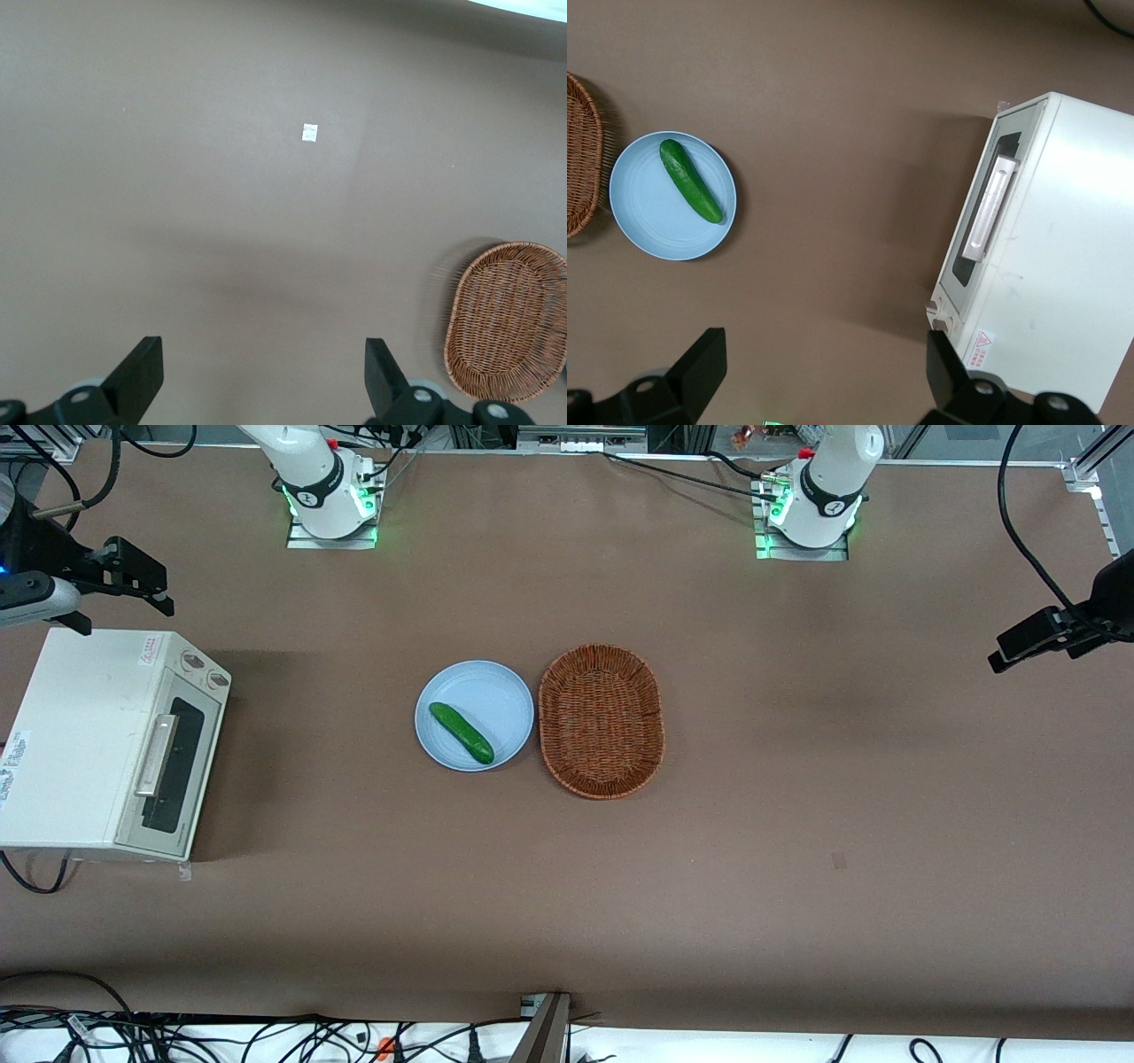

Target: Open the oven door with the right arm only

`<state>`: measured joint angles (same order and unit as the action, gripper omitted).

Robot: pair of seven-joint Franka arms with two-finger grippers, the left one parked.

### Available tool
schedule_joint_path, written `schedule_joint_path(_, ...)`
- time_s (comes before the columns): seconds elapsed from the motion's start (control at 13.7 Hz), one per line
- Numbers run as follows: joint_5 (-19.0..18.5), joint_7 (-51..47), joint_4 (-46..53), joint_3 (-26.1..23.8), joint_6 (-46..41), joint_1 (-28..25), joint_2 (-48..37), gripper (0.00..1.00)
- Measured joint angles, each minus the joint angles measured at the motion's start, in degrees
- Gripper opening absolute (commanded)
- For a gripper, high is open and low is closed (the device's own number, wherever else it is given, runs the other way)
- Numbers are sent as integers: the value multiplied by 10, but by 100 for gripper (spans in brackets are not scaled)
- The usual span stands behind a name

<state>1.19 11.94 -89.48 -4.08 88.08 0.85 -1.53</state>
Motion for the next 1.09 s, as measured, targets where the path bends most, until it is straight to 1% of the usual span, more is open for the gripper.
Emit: schedule_joint_path(1.09, 0, -9, -2, 0, -9, 0, -1, 100)
